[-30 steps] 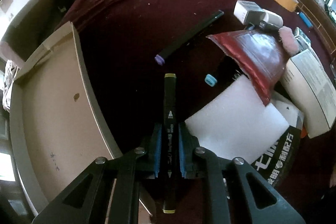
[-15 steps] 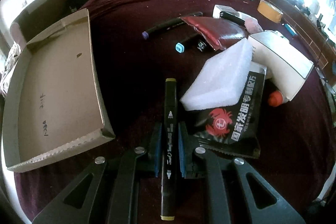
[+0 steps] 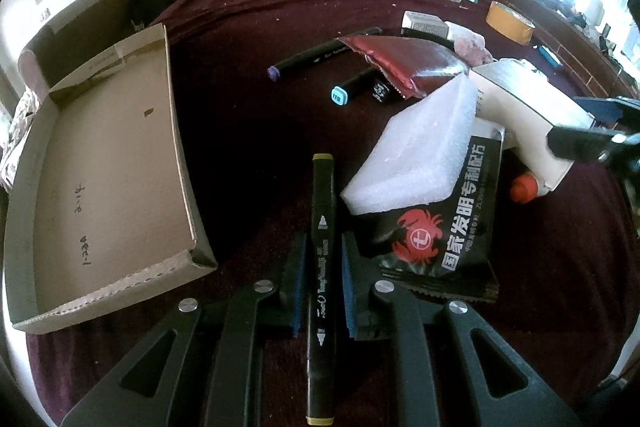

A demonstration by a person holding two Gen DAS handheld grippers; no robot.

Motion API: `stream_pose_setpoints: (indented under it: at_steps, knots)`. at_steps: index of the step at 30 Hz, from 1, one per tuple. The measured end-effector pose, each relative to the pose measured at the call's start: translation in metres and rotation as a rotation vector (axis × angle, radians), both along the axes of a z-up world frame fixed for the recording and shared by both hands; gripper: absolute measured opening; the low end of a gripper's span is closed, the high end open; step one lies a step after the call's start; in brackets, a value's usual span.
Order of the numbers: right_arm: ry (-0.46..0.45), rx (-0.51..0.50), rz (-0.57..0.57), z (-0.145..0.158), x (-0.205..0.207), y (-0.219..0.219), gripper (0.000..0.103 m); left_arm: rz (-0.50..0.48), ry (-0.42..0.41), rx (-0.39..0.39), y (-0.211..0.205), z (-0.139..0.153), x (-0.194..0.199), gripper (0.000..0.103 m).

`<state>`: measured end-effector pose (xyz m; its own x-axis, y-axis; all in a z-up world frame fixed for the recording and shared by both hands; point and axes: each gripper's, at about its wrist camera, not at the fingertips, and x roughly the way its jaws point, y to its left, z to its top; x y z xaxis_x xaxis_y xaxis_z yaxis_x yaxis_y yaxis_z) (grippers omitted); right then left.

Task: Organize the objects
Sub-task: 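Lift the marker with the left tool while the right tool grasps the white medicine box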

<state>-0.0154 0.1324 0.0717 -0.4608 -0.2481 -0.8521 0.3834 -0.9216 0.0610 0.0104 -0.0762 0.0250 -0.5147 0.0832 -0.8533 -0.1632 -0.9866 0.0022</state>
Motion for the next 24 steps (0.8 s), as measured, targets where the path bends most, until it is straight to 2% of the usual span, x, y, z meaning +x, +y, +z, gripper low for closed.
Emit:
stream_pose_setpoints:
  at_steps: [2, 3, 4, 10, 17, 24]
  knots:
    - [0.003, 0.036, -0.01, -0.006, 0.001, 0.0, 0.099, 0.004, 0.007, 0.012, -0.002, 0.0, 0.0, 0.012]
    - [0.001, 0.052, -0.006, -0.008, 0.003, 0.0, 0.077, 0.005, 0.011, 0.025, -0.004, 0.001, 0.001, 0.012]
    - [-0.013, 0.061, -0.005, -0.011, 0.002, 0.001, 0.07, 0.005, 0.01, 0.051, -0.007, 0.001, 0.002, 0.012]
    - [0.001, -0.027, -0.049, -0.005, 0.016, 0.023, 0.07, 0.04, 0.008, 0.147, -0.02, 0.007, 0.01, 0.012]
    - [0.066, -0.105, -0.062, 0.019, 0.035, 0.035, 0.07, 0.059, 0.069, 0.195, -0.029, 0.036, 0.024, 0.012]
    - [0.09, -0.181, 0.048, 0.048, 0.048, 0.004, 0.07, 0.119, 0.167, 0.245, -0.066, 0.081, 0.038, 0.012]
